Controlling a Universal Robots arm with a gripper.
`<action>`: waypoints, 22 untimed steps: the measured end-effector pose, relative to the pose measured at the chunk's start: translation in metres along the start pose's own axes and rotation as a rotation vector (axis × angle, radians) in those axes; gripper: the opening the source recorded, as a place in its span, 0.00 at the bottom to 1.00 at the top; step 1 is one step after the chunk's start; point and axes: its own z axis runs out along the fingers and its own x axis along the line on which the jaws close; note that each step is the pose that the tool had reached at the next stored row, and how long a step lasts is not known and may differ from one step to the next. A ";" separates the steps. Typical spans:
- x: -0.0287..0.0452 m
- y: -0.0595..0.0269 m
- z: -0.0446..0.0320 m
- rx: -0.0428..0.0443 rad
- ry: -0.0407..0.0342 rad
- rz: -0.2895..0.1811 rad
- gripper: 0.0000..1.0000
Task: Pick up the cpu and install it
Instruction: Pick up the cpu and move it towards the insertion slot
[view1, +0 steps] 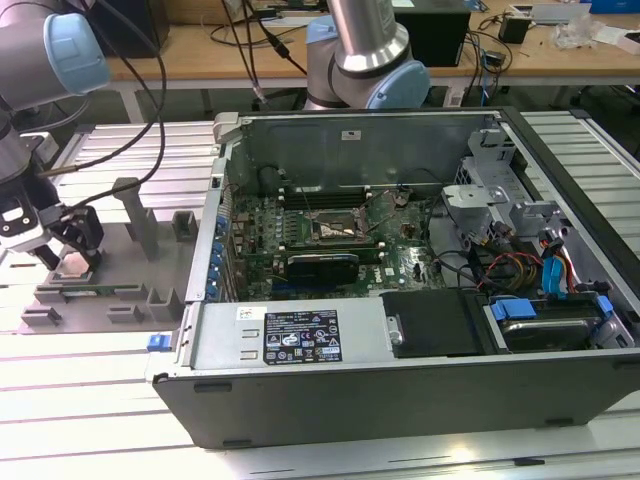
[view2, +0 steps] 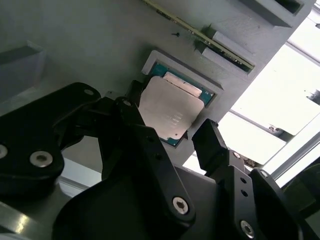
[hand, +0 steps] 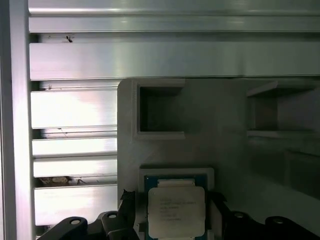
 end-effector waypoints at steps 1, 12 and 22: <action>0.0001 -0.0001 0.0005 0.0000 -0.0006 0.000 0.68; -0.0010 -0.0001 0.0010 0.0001 -0.0019 0.000 0.68; -0.0021 -0.0001 -0.0012 0.0000 -0.0015 0.000 0.68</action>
